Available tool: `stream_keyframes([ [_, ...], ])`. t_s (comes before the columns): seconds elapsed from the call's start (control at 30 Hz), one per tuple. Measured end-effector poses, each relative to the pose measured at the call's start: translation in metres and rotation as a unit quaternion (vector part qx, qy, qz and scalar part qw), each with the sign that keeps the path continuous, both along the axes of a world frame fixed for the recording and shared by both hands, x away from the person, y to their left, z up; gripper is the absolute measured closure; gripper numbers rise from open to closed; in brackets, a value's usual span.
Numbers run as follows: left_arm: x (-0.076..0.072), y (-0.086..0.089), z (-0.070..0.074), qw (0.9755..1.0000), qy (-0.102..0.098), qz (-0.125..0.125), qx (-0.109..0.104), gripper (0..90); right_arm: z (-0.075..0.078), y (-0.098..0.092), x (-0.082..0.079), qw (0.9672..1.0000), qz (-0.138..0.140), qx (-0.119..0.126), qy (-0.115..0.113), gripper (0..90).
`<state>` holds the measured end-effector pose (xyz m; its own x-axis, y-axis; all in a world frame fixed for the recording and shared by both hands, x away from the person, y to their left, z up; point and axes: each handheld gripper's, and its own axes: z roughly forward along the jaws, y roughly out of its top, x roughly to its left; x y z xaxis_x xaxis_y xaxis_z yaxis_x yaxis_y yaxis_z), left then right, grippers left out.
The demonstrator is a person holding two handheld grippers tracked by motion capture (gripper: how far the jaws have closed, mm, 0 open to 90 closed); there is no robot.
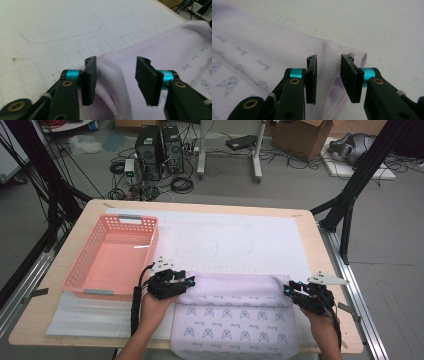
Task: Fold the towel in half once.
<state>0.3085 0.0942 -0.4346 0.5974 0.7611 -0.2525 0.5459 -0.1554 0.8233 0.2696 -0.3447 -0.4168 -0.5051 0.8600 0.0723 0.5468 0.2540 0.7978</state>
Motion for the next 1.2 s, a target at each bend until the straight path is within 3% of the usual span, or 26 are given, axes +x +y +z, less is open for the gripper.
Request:
stream_keyframes([
  [0.07, -0.001, -0.005, -0.006, 0.9996, 0.007, 0.004, 0.028, 66.2, -0.006, 0.002, 0.006, 0.9998, 0.003, -0.009, 0.016, 80.7],
  [0.13, -0.008, -0.005, -0.007, 0.9994, -0.015, 0.008, 0.031, 83.8, -0.009, 0.001, 0.007, 0.9998, 0.006, -0.011, 0.018, 86.2],
  [0.2, -0.013, -0.002, -0.005, 0.9993, -0.028, 0.004, 0.024, 85.1, -0.008, -0.001, 0.002, 0.9999, 0.006, 0.000, 0.012, 86.9],
  [0.33, -0.030, 0.007, 0.006, 0.9986, -0.050, -0.002, -0.014, 84.2, 0.000, -0.007, -0.015, 0.9996, 0.013, 0.022, -0.009, 87.0],
  [0.4, -0.040, 0.011, 0.011, 0.9976, -0.067, -0.004, -0.019, 83.3, 0.004, -0.009, -0.026, 0.9992, 0.017, 0.032, -0.016, 87.0],
  [0.5, -0.055, 0.015, 0.012, 0.9968, -0.075, -0.009, -0.023, 82.5, 0.008, -0.011, -0.042, 0.9988, 0.027, 0.031, -0.028, 87.0],
  [0.67, -0.081, 0.021, 0.006, 0.9974, -0.062, -0.034, -0.018, 80.6, 0.008, -0.017, -0.065, 0.9984, 0.033, 0.038, -0.025, 87.1],
  [0.77, -0.086, 0.025, -0.001, 0.9983, -0.044, -0.032, -0.020, 69.3, 0.000, -0.018, -0.075, 0.9987, 0.032, 0.039, 0.010, 85.5],
  [0.83, -0.082, 0.025, -0.003, 0.9985, -0.037, -0.030, -0.029, 55.8, -0.003, -0.017, -0.077, 0.9992, 0.025, 0.027, 0.013, 67.5],
  [0.9, -0.080, 0.022, -0.004, 0.9980, -0.040, -0.041, -0.028, 52.0, -0.002, -0.015, -0.076, 0.9995, 0.017, 0.026, 0.006, 59.3],
  [1.03, -0.074, 0.010, -0.012, 0.9986, -0.016, -0.049, -0.012, 46.4, -0.006, -0.003, -0.062, 0.9998, 0.020, 0.004, -0.003, 53.0],
  [1.17, -0.071, -0.002, -0.020, 0.9985, 0.003, -0.048, 0.024, 50.3, -0.019, 0.008, -0.045, 0.9995, 0.020, -0.015, 0.018, 55.0],
  [1.2, -0.072, -0.003, -0.020, 0.9985, -0.006, -0.041, 0.035, 56.0, -0.023, 0.010, -0.043, 0.9992, 0.024, -0.018, 0.027, 59.1],
])
